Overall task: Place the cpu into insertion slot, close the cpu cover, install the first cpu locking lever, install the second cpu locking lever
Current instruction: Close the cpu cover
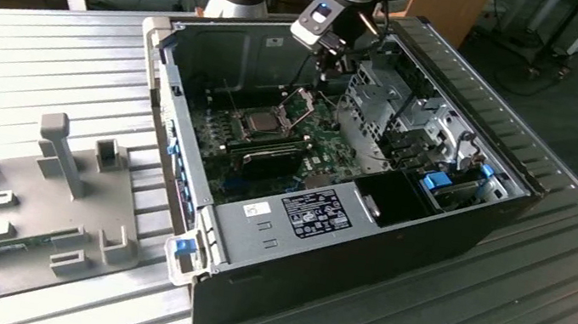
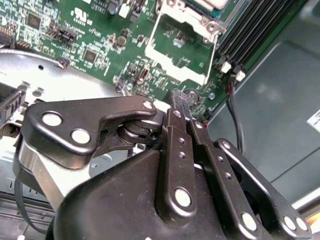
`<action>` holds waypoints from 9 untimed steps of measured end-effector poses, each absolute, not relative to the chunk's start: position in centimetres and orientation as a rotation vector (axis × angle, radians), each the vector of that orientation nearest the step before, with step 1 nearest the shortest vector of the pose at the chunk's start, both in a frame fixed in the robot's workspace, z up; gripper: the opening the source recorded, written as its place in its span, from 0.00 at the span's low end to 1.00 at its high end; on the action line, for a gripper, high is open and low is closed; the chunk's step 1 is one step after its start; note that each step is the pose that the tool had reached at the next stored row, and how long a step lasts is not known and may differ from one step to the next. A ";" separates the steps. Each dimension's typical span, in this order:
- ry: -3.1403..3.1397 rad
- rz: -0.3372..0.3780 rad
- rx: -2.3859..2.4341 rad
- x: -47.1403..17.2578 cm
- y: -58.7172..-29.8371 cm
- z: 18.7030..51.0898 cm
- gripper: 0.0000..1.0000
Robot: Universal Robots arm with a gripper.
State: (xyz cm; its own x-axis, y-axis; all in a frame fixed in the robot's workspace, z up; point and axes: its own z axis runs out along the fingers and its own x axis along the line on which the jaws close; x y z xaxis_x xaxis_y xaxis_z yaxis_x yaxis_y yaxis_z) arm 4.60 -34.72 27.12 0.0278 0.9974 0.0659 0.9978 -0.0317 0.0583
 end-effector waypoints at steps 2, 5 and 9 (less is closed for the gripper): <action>-2.183 -0.138 -2.249 4.8 -34.7 27.1 0.11; -2.183 -0.138 -2.250 4.8 -34.7 27.1 0.11; -2.183 -0.138 -2.249 4.9 -34.7 27.0 0.11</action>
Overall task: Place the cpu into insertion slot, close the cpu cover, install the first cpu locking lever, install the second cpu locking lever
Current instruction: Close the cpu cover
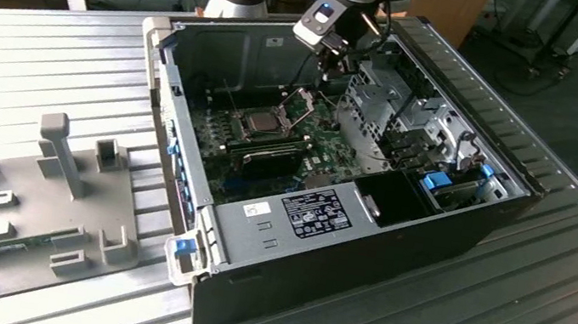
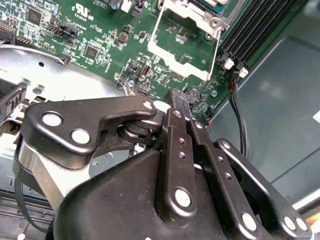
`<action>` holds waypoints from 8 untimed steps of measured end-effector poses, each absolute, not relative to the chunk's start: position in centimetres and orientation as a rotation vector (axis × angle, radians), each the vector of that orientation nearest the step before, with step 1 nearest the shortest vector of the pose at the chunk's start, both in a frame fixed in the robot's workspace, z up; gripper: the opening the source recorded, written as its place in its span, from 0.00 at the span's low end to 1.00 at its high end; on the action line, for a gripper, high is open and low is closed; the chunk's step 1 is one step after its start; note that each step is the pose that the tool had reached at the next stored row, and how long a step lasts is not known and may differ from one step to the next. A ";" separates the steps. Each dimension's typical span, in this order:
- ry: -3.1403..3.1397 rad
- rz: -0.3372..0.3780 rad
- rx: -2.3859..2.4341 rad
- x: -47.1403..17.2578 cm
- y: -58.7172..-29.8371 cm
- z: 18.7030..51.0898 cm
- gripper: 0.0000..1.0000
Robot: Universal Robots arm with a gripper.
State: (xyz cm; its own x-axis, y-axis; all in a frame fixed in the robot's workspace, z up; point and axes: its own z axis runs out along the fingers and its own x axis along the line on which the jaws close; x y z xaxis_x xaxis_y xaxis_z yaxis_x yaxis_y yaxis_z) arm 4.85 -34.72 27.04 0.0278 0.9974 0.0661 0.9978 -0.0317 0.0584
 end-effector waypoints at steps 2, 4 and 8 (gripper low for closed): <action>-2.183 -0.138 -2.249 4.9 -34.7 26.8 0.11; -2.183 -0.138 -2.249 4.9 -34.7 26.6 0.11; -2.183 -0.137 -2.249 5.0 -34.7 26.4 0.11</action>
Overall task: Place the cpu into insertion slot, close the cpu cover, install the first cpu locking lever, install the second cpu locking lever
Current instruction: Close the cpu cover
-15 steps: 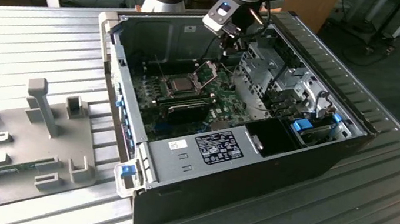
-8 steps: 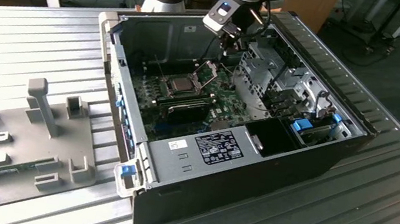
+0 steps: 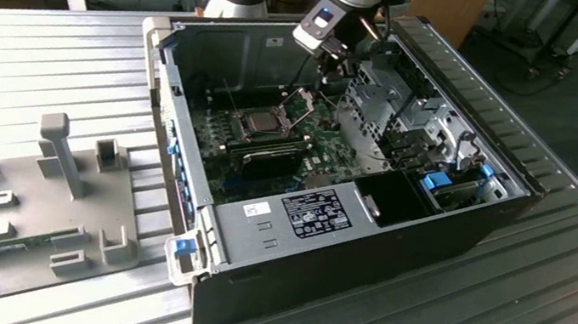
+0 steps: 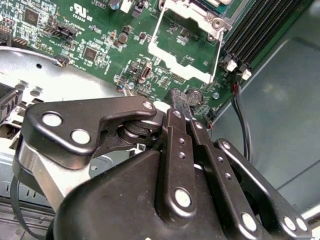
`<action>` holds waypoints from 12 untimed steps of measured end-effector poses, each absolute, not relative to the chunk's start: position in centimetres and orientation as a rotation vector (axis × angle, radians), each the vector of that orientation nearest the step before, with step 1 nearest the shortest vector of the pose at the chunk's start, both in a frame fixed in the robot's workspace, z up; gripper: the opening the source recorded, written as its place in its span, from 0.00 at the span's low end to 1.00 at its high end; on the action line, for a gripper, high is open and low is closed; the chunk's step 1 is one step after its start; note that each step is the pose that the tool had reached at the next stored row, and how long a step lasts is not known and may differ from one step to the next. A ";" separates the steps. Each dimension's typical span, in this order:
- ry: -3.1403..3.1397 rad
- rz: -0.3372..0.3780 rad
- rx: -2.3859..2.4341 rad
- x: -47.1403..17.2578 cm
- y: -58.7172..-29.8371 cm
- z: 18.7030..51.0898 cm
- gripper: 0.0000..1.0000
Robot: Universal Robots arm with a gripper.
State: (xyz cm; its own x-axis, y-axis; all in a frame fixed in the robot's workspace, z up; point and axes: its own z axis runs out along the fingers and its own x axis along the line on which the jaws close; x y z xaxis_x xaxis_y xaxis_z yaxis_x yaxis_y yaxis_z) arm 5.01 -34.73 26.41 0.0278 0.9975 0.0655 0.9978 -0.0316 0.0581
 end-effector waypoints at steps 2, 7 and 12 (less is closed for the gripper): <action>-2.183 -0.138 -2.249 5.1 -34.7 26.3 0.11; -2.183 -0.138 -2.249 5.2 -34.7 25.8 0.11; -2.183 -0.137 -2.249 5.2 -34.7 24.9 0.11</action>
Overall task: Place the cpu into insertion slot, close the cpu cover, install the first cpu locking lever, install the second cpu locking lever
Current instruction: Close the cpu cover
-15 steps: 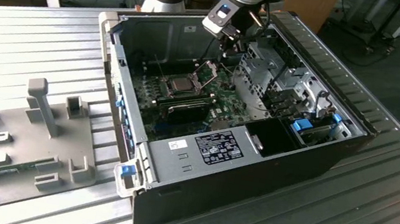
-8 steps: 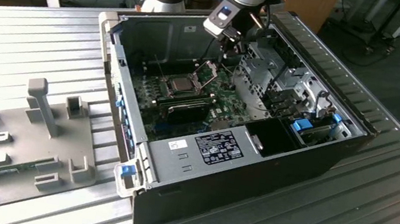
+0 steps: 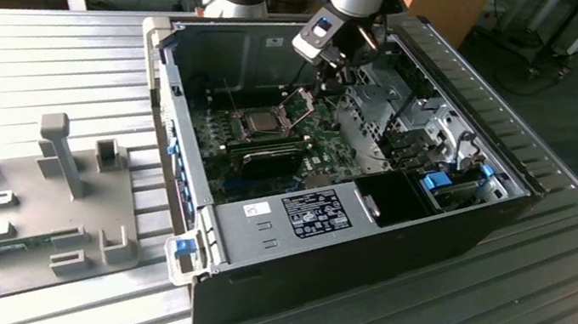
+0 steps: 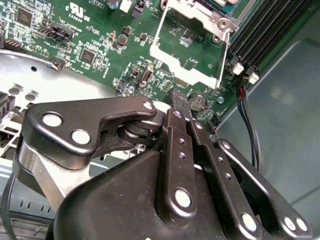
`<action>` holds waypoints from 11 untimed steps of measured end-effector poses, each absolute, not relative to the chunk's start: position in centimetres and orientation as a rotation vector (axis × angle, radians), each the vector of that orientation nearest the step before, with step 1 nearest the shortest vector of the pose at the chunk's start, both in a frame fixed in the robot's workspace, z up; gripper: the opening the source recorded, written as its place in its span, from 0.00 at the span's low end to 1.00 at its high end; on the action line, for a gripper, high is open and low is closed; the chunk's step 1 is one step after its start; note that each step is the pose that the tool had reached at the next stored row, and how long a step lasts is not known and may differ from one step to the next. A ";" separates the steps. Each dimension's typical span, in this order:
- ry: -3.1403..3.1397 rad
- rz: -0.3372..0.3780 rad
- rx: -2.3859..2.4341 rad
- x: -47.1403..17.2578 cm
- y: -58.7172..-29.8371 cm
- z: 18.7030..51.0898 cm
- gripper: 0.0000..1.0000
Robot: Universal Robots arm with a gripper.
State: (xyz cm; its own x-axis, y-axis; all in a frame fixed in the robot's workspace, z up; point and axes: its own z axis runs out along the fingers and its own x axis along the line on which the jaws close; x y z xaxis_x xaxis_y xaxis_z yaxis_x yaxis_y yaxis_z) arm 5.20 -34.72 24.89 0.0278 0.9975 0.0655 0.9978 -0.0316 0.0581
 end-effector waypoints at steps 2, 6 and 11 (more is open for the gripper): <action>-2.184 -0.137 -2.250 5.2 -34.7 24.6 0.11; -2.184 -0.135 -2.250 5.2 -34.7 24.5 0.11; -2.184 -0.136 -2.250 5.2 -34.7 24.5 0.11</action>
